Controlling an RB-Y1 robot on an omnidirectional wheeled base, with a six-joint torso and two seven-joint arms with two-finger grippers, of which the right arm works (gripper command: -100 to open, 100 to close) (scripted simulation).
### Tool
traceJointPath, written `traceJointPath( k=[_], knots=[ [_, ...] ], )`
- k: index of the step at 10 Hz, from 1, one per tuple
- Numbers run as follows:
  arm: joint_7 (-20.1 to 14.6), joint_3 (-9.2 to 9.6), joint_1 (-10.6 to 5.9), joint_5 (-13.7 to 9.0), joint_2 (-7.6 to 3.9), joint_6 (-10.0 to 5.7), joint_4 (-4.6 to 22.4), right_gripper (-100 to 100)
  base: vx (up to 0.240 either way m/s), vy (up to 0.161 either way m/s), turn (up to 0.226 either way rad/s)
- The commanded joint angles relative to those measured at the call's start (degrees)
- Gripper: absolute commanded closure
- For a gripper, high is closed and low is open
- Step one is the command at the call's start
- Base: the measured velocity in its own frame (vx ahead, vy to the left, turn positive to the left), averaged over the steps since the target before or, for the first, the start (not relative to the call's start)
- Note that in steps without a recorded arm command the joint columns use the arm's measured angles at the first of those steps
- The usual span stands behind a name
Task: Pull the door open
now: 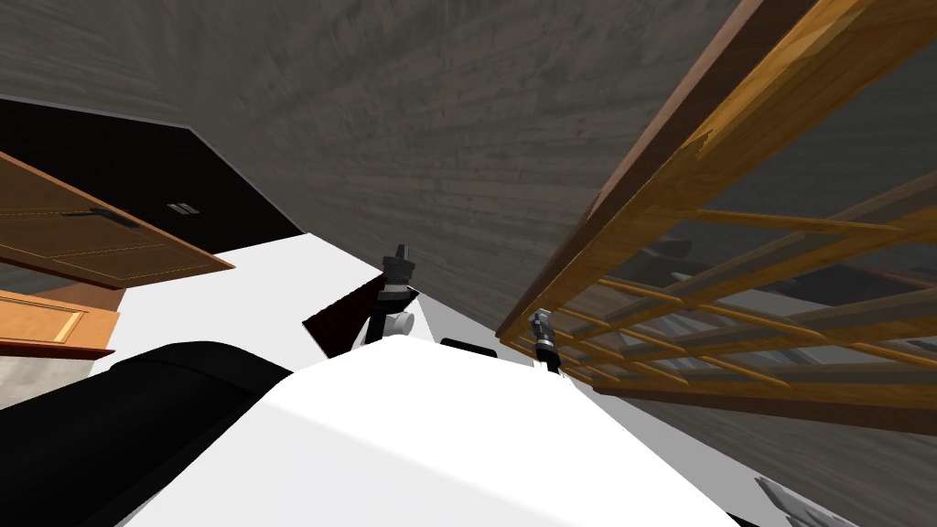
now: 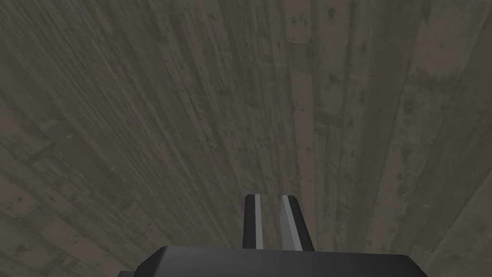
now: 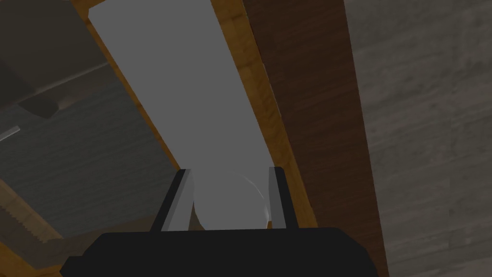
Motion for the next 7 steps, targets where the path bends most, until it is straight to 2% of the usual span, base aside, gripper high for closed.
traceJointPath(
  k=[1,3,4,6,7],
  knots=[
    [-2.78,-0.43,0.44,-0.94,-0.91,-0.47,-0.13,100,-0.020,-0.003,0.058],
    [-2.78,-0.43,0.44,-0.94,-0.91,-0.47,-0.13,100,-0.017,-0.003,0.009],
    [-4.96,-0.31,0.53,-1.52,-1.00,-0.47,-0.13,100,-0.024,-0.006,0.058],
    [-4.96,-0.31,0.53,-1.52,-1.00,-0.47,-0.13,100,-0.010,-0.004,0.016],
    [-7.15,-0.19,0.62,-2.11,-1.09,-0.47,-0.13,100,-0.017,-0.003,0.047]
  ],
)
